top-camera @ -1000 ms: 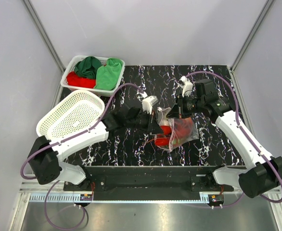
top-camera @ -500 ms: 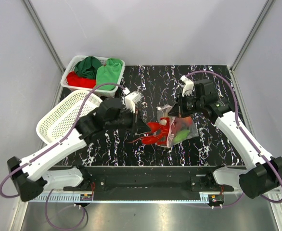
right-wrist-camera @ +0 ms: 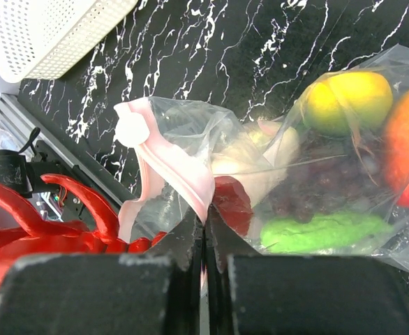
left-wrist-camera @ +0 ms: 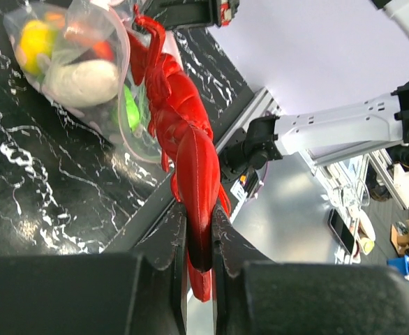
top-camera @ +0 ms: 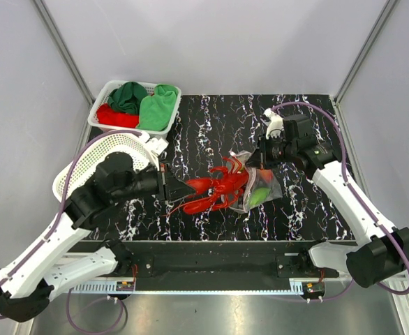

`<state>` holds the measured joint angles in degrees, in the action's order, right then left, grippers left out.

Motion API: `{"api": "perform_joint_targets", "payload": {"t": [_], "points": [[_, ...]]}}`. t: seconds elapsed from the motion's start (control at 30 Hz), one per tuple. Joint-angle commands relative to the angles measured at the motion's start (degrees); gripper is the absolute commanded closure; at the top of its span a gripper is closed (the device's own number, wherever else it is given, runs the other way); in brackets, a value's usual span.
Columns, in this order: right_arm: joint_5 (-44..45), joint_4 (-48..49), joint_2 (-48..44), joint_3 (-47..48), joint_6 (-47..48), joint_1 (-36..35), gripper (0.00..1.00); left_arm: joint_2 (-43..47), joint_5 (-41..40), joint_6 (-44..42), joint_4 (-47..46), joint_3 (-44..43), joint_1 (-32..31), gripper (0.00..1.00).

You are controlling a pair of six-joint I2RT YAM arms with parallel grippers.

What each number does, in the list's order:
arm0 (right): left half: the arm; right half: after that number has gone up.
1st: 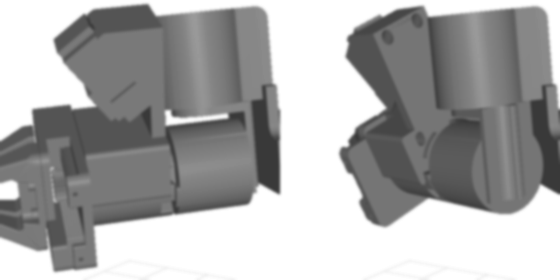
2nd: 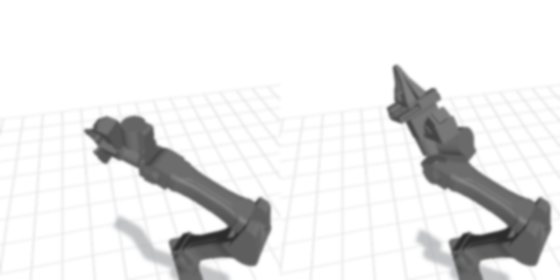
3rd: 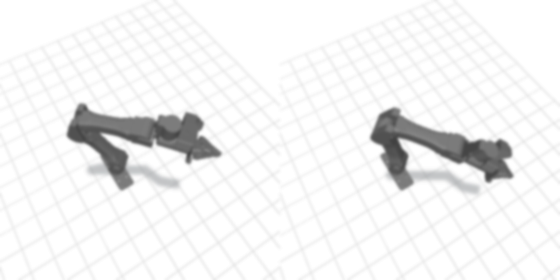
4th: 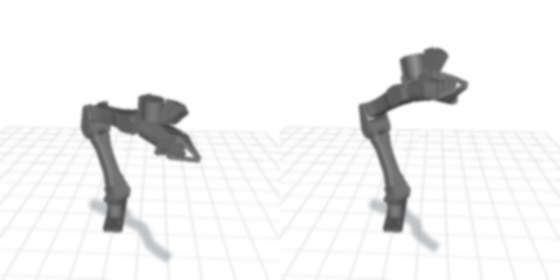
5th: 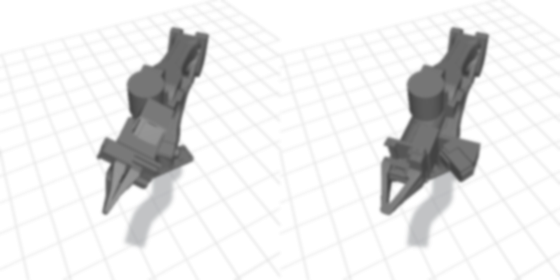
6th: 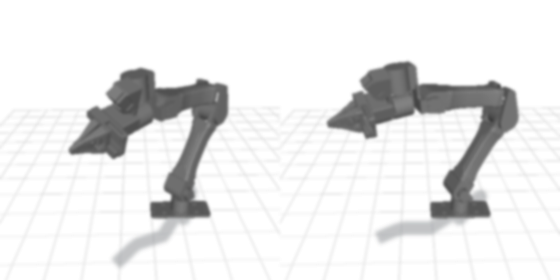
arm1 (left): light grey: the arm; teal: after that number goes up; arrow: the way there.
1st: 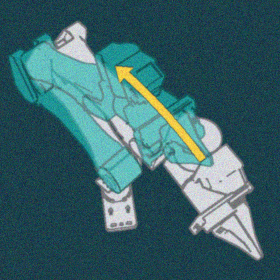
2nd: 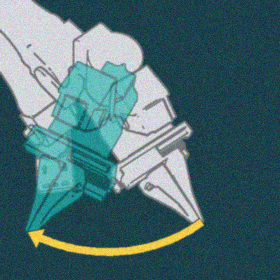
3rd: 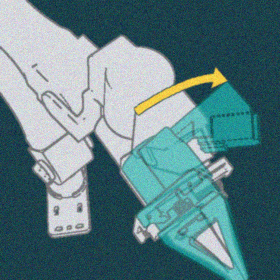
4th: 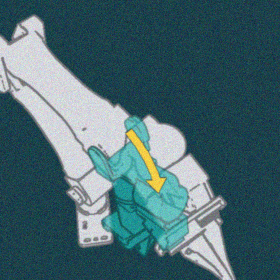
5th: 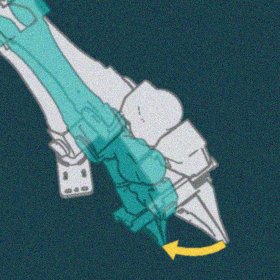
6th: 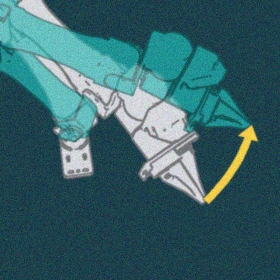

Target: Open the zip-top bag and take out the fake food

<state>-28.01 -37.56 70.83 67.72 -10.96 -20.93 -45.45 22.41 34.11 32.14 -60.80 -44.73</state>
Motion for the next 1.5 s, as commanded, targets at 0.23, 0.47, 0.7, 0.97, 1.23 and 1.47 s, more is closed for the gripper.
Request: {"api": "perform_joint_targets", "payload": {"t": [0.23, 0.47, 0.7, 0.97, 1.23, 1.47], "points": [[4.89, -0.32, 1.94, 1.18, -0.99, 0.36, 1.0, 5.2, 0.45, -4.83, 4.13, -11.26, 1.05, 1.0], [4.54, -0.67, 2.3, 1.8, -0.99, 0.45, 1.0, 5.11, -7.09, -5.45, 12.4, -20.92, 1.05, 1.0], [5.33, -1.81, 2.39, 2.15, -1.34, 0.54, 1.0, -4.35, -40.31, -3.53, 31.29, -36.11, 1.05, 1.0], [4.19, -2.34, 1.95, 2.94, -1.26, 0.54, 1.0, -18.08, -70.92, 4.28, 51.17, -42.65, 6.74, 1.0], [2.87, -2.25, 2.12, 2.59, -1.08, 0.54, 1.0, -25.56, -70.5, 6.84, 45.65, -35.54, 24.5, 1.0], [1.82, -1.73, 1.51, 2.06, -0.99, 0.54, 1.0, -27.5, -71.99, 20.53, 40.73, -25.26, 27.06, 1.0]]}}
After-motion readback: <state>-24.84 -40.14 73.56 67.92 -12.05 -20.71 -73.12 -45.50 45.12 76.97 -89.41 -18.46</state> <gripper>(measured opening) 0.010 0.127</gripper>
